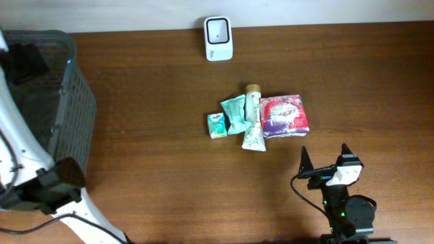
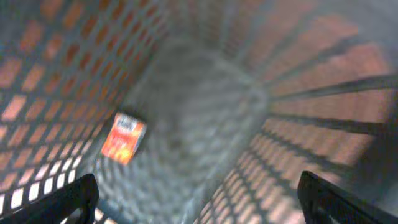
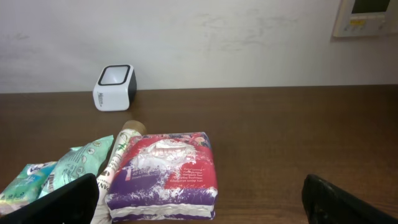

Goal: Scan the item barcode
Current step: 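Reach into the basket and grasp the orange Kleenex tissue pack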

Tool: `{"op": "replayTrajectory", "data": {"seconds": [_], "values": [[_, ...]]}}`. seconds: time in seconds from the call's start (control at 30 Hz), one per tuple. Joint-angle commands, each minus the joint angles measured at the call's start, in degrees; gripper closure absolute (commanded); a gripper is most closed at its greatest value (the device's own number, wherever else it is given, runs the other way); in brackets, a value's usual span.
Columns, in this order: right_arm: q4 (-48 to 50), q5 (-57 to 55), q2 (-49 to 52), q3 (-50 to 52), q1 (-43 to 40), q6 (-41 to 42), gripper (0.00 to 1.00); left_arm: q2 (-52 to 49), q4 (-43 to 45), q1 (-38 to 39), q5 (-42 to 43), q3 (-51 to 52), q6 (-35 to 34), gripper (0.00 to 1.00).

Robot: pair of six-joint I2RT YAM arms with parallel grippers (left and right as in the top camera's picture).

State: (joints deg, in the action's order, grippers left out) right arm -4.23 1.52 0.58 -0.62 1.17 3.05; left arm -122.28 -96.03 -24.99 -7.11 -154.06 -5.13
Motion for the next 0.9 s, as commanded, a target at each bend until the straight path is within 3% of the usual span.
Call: {"op": "replayTrajectory", "data": {"seconds": [0.0,0.2,0.33,0.53,0.63,0.8,0.87], "values": [[-0.28,0.15,-0.37,0.31,0.33,0.22,0.01,0.9,4.09,-5.53,0.83,10.91,0.7,0.04],[-0.28,0.15,-0.37,0.31,0.33,0.22,0.01,0.9,18.56,-11.19,-0.39,39.6,0.74,0.12],[-0.28,0.15,-0.37,0.31,0.33,0.2,0.01,0.9,27.08,-11.19,-10.86,50.21,1.81,0.11],[-0.28,0.15,-0.37,0.31,0.33,0.22,0.01,0.9,33.66,-11.19,-22.73,58.6,1.81,0.15],[-0.28,0.15,-0.37,0.31,0.33,0.2,0.01,0.9,37.51,-11.19,-22.91,60.92,2.29,0.16],[-0.28,0.15,-0.37,0.31,0.33,0.22,0.01,0.87,43.95,-11.19,-21.14,61.37,3.52,0.42],[-0.28,0.15,-0.37,0.28,0.33,0.22,0.01,0.74,44.17,-11.21,-19.04,61.4,3.52,0.46]]}}
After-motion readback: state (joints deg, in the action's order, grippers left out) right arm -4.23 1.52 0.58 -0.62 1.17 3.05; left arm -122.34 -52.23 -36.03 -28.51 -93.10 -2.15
